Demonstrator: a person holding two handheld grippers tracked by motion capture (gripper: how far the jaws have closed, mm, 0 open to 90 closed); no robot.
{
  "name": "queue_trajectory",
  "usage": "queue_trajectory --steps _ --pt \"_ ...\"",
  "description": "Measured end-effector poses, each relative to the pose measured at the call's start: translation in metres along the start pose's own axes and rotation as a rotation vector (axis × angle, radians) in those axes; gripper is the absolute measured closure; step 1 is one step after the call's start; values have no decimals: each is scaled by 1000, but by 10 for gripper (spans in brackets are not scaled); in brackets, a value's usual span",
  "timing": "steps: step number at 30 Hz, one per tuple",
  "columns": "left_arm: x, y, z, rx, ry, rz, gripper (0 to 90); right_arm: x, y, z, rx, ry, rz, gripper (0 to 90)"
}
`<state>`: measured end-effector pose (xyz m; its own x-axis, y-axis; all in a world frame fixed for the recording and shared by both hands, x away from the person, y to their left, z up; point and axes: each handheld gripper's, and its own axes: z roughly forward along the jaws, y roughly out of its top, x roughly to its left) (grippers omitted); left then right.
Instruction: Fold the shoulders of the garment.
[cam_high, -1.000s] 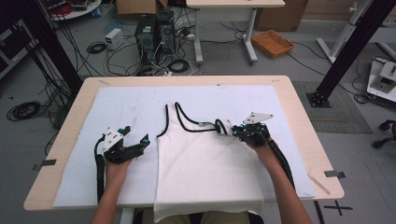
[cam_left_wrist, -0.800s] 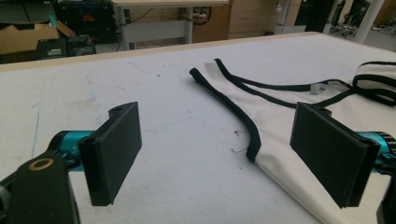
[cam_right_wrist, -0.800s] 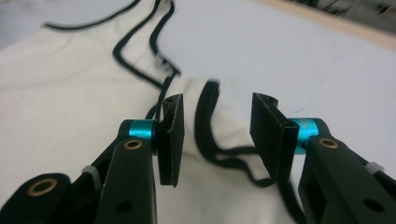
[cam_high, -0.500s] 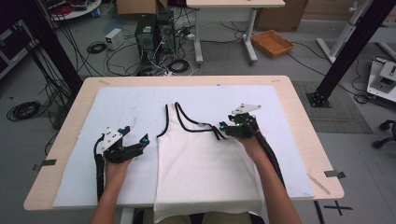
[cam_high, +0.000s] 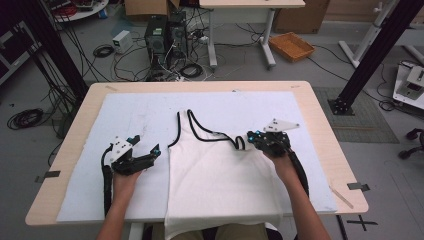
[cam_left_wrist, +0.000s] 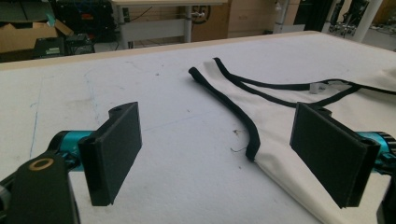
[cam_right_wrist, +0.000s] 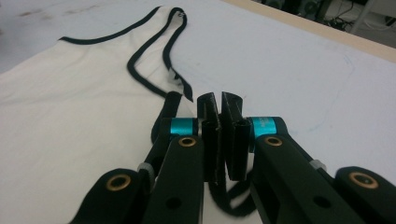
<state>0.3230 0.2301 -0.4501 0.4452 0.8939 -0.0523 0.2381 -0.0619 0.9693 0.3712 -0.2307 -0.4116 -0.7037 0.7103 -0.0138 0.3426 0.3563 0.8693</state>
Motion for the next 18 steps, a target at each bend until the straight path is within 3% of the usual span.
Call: queue_trajectory --steps 3,7,8,12,14,15,16,17,18 --pt "0 0 0 -1 -1 -4 166 5 -20 -17 6 22 -35 866" --pt "1 0 0 1 1 -6 166 6 -32 -25 42 15 -70 850" --pt "1 0 0 -1 -2 -5 166 4 -37 -31 58 21 -53 748" --pt "0 0 0 0 0 -3 166 2 -32 -47 -52 25 17 658" --pt "0 0 0 -1 0 -3 166 4 -29 -47 -58 35 18 655" --pt "0 0 0 0 -1 -1 166 12 -26 -40 -34 61 -13 650" --pt "0 0 0 0 -1 0 166 12 -26 -40 -34 61 -13 650" --pt "0 0 0 0 -2 3 166 16 -26 -33 1 69 -36 651" --pt "0 0 0 -1 -3 3 166 22 -30 -18 96 72 -94 650"
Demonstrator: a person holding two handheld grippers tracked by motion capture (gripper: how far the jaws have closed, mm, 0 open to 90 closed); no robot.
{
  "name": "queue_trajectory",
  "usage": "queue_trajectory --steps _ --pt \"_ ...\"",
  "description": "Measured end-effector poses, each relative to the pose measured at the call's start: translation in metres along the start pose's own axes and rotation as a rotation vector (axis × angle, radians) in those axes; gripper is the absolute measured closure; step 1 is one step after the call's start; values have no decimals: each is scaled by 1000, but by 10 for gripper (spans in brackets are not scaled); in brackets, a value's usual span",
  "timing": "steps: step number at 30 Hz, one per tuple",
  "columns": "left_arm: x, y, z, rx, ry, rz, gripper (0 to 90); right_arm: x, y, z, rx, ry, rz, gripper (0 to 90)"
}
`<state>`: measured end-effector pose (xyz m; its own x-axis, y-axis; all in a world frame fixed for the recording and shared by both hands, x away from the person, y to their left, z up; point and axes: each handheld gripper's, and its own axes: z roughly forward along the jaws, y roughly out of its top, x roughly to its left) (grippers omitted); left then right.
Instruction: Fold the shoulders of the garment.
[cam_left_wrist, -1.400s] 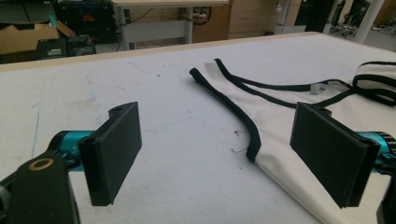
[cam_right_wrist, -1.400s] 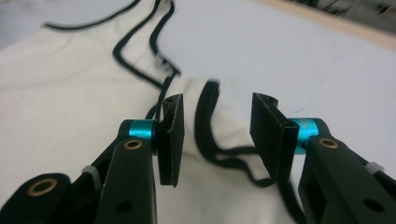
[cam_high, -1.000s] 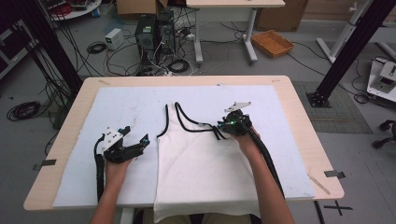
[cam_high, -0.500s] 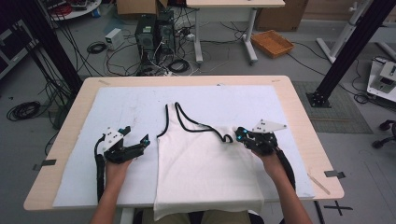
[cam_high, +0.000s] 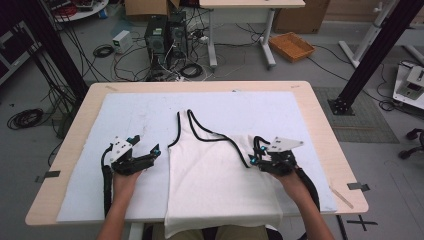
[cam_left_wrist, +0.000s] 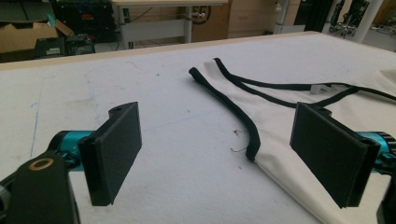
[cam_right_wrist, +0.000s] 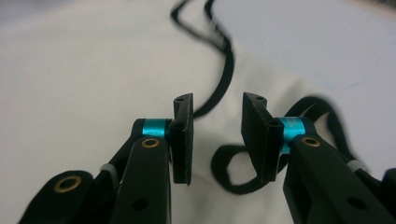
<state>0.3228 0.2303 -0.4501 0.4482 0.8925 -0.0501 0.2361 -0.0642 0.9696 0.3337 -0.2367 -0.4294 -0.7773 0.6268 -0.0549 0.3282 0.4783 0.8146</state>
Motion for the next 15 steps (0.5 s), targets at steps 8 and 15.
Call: queue_trajectory --steps 8,15 --pt "0 0 0 3 1 2 166 1 -11 9 127 36 -8 870" --pt "0 0 0 4 4 0 166 -1 -14 -1 49 86 63 849"
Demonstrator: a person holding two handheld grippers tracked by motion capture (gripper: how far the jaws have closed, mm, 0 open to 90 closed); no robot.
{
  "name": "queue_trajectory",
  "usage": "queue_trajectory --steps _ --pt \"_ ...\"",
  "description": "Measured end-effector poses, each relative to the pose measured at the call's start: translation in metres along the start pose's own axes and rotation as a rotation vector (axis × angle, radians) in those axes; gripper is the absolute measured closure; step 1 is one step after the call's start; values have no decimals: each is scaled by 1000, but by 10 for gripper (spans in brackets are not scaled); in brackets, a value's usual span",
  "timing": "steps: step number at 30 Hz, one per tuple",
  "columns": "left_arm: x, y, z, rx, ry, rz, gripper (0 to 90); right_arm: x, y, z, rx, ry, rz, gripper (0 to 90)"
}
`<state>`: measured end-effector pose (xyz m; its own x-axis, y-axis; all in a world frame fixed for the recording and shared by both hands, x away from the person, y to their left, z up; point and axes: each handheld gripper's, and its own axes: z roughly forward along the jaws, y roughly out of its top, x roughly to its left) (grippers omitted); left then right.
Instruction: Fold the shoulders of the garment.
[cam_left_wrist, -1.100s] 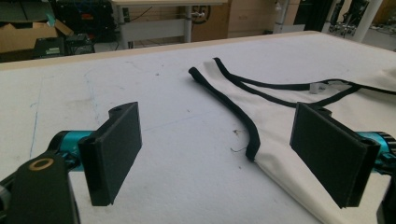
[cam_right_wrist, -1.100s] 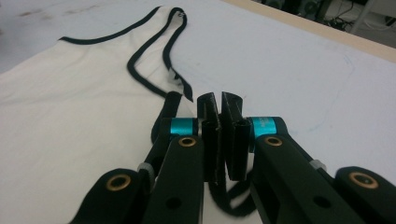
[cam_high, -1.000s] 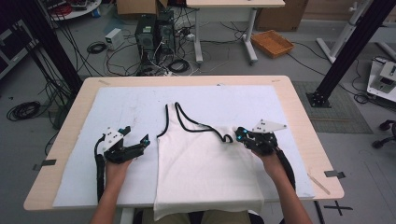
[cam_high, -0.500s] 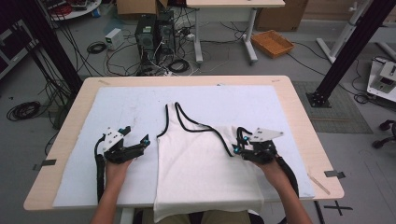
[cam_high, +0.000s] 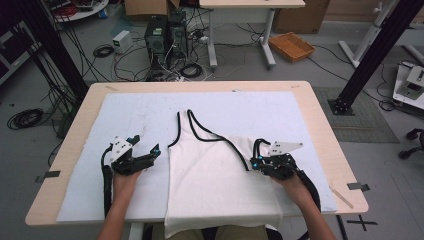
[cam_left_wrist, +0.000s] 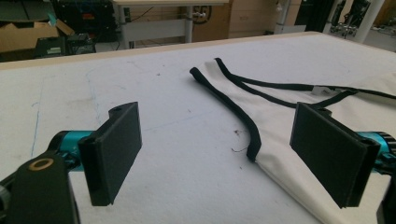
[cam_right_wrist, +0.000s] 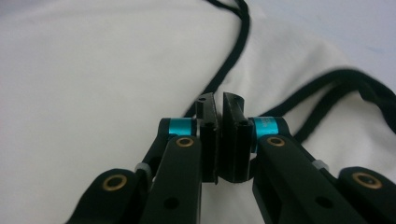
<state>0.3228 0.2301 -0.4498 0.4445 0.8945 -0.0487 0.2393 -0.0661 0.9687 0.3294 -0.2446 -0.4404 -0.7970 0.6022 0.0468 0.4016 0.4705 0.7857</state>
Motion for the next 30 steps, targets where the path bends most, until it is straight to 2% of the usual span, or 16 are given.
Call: queue_trajectory --steps 2,3,4,5,7,8,9,10,11,13,14,19,22,24,28,30 --pt "0 0 0 -3 0 3 166 -1 -3 3 43 -29 -10 812" --pt "-1 0 0 -3 -3 2 166 -2 -4 4 52 -36 -17 767" --pt "-1 0 0 -3 -3 2 166 -2 -4 4 52 -36 -17 767" --pt "0 0 0 -4 -5 3 166 -3 -4 2 39 -27 5 688" --pt "0 0 0 -3 -7 4 166 -5 -2 -3 -10 -26 9 559" --pt "0 0 0 2 -10 -1 166 -6 -1 -8 -41 -47 22 483" --pt "0 1 0 6 -17 -2 166 -7 0 -12 -73 -74 29 447" --pt "0 2 0 5 -24 -1 166 -7 0 -12 -73 -74 29 447" --pt "0 4 0 -1 -27 -1 166 -9 0 -16 -97 -100 25 406" --pt "0 10 1 -10 -43 4 166 -14 -1 -22 -121 -158 32 307" --pt "0 11 2 -13 -45 5 166 -18 -5 -26 -124 -211 46 248" --pt "3 26 18 20 -101 10 166 -28 -8 -33 -141 -258 88 214" --pt "4 43 34 45 -172 -2 166 -33 -8 -37 -160 -268 115 211" --pt "3 55 47 75 -203 7 163 -34 -8 -36 -153 -269 113 211" --pt "-2 75 78 138 -222 18 163 -35 -8 -33 -136 -269 109 211" --pt "-4 81 90 155 -210 23 163 -35 -8 -32 -135 -268 109 211"
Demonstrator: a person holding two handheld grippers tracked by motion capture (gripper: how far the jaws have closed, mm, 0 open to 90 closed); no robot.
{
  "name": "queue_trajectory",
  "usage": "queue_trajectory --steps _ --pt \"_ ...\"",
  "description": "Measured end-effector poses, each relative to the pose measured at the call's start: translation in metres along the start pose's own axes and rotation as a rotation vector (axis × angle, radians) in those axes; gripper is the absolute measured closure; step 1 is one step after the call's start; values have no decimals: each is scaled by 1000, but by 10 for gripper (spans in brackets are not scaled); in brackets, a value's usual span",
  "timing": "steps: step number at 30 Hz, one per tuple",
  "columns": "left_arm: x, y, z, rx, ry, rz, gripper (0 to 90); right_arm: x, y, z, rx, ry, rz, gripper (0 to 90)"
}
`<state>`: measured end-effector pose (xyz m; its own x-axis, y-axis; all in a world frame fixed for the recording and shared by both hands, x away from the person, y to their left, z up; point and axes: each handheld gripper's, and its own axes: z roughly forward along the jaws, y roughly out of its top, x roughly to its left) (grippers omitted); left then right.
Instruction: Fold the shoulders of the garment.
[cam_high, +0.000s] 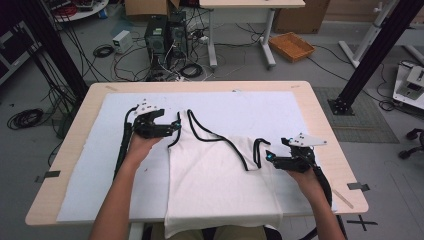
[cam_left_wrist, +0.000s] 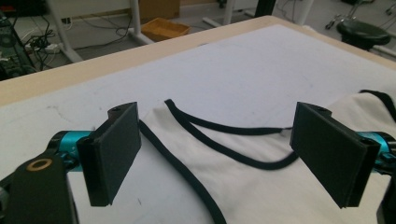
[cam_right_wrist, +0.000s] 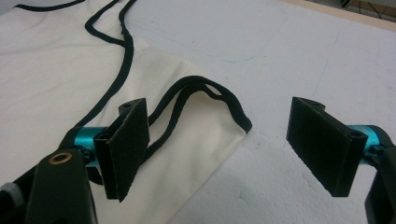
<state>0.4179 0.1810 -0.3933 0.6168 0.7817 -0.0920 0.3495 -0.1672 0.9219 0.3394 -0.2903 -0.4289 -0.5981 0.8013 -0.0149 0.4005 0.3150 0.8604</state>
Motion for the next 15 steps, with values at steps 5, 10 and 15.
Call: queue_trajectory --steps 5,10,15 --pt "5 11 28 61 76 -17 166 0 0 1 3 -1 -3 211" --pt "8 11 49 127 127 -6 191 0 -1 3 18 6 2 211" --pt "10 6 72 212 158 1 227 1 -2 2 10 13 -5 211"
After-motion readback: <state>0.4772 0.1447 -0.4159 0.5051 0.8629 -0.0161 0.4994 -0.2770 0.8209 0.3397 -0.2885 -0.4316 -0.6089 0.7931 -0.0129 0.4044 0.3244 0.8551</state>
